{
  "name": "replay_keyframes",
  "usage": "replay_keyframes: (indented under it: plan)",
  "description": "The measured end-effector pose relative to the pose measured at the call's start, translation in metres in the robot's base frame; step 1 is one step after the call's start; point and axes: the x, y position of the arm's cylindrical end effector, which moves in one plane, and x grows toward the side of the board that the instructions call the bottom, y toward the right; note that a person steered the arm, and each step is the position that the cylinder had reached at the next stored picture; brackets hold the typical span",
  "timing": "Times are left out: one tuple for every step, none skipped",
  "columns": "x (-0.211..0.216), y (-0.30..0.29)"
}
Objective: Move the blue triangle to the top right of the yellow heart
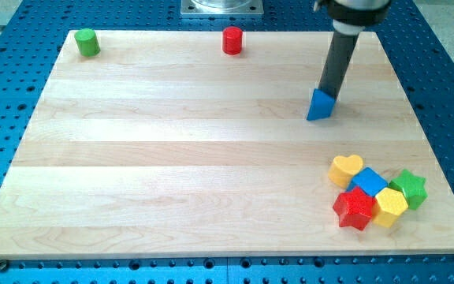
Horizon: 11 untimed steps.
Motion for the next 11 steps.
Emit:
replay_keyframes:
  plan:
    - [0.026,0.002]
    - [0.052,0.001]
    - [0.003,0.006]
    - [-0.004,-0.006]
    - [0.009,-0.027]
    - [0.035,-0.019]
    - [0.038,-0.022]
    - [0.070,-0.055]
    - [0.092,-0.058]
    - [0.093,-0.038]
    - [0.096,-0.034]
